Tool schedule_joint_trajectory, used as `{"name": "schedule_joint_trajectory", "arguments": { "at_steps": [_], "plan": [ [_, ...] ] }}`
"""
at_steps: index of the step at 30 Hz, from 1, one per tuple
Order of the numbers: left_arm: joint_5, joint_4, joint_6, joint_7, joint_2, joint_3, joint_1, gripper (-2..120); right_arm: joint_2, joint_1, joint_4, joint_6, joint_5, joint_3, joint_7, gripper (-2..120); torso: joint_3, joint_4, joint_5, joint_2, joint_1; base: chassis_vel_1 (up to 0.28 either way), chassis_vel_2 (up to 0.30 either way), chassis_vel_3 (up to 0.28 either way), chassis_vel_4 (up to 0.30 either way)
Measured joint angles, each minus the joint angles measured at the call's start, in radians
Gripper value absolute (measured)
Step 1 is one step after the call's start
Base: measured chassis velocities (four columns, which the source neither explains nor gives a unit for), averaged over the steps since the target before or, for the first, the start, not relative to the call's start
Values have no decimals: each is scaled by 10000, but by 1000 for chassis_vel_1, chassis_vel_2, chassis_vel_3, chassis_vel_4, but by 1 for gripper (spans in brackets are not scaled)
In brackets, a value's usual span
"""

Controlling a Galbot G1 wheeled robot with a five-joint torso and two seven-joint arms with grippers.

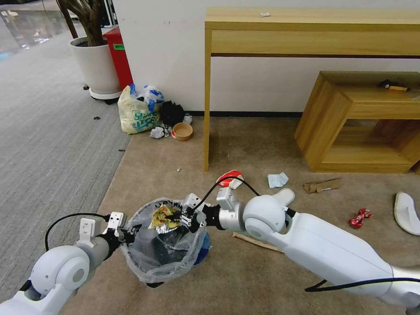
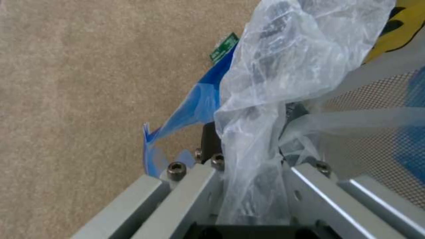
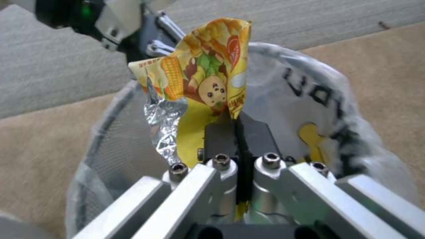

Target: Pick up the trash bin and place the garbage on the floor into it.

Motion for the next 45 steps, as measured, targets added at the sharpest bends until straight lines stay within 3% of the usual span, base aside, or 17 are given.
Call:
{"name": "schedule_joint_trajectory", "arguments": {
  "at_steps": [8, 12, 15, 17, 26, 39, 45],
  "plan": [
    [0, 26, 0, 12, -98, 82, -51, 0, 281, 470, -216, -420, 105, -174, 148, 22, 0, 0, 0, 0, 0, 0, 0, 0, 0],
    [-5, 33, 0, 76, -92, 29, -54, 0, 428, 601, -318, -480, 110, -258, 188, 43, 1, 0, 1, 0, 0, 0, 0, 0, 0],
    [-5, 34, 0, 108, -91, 15, -53, 0, 451, 601, -318, -480, 112, -264, 204, 48, 1, 0, 1, 0, 0, 0, 0, 0, 0],
    [-2, 39, 0, 129, -125, -8, -47, 0, 502, 532, -316, -467, 157, -238, 329, 59, 1, 1, 1, 0, 0, 0, 0, 0, 0],
    [106, 64, 0, 234, -329, -258, 76, 0, 113, -9, -263, -194, 6, 922, 501, 95, 0, 0, 2, 0, -1, 0, 0, 0, 0],
    [255, 66, 0, 415, -455, -674, 313, 0, -1516, -1700, -542, 544, -1291, 3245, -608, 100, 0, 1, 4, 0, -1, 0, 0, 0, 0],
    [293, 87, 0, 417, -607, -676, 293, 0, -2478, -3960, -1103, 1184, -2017, 4824, -925, 100, -1, 0, 3, 0, -1, 0, 0, 0, 0]
  ]
}}
